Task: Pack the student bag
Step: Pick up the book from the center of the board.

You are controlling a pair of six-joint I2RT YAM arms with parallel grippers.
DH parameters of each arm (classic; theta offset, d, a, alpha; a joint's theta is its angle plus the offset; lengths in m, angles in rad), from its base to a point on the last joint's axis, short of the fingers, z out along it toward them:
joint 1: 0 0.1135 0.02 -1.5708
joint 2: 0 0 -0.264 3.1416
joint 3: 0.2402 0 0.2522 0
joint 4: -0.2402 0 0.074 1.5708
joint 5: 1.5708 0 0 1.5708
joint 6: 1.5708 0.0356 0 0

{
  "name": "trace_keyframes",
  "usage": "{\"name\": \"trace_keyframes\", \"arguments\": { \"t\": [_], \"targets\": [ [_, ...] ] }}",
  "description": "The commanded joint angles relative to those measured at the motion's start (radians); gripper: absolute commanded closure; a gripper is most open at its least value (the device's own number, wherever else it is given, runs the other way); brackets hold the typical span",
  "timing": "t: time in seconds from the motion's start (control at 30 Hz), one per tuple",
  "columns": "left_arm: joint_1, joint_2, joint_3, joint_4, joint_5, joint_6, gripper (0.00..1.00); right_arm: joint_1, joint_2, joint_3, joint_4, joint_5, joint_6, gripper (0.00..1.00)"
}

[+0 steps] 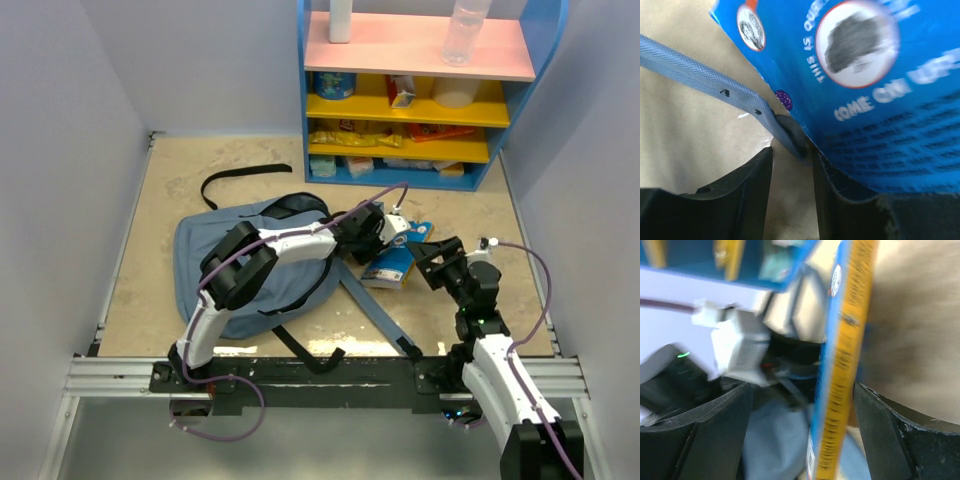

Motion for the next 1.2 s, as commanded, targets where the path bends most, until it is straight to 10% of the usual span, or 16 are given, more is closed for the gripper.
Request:
{"name": "trace_keyframes", "arguments": {
  "t": [0.0,0.23,0.7,1.17],
  "targets": [
    [-0.051,0.03,-0.041,-0.068,0.146,-0.022,0.57,0.024,0.034,0.025,0.202,-0.144,0.074,0.17],
    [-0.051,0.029,-0.03,-0.073,0.16,-0.028,0.58,0.027,0.195,0.041,0.239,-0.175,0.047,0.2],
    [0.042,-0.012,-0.035,-0.094,0.223,-0.056,0.62,0.028,-0.007,0.154,-0.35,0.002,-0.185,0.23],
    [0.041,-0.072,-0.095,-0.081,0.293,-0.062,0.63,0.03,0.275,0.193,-0.162,0.006,-0.19,0.53]
  ]
}}
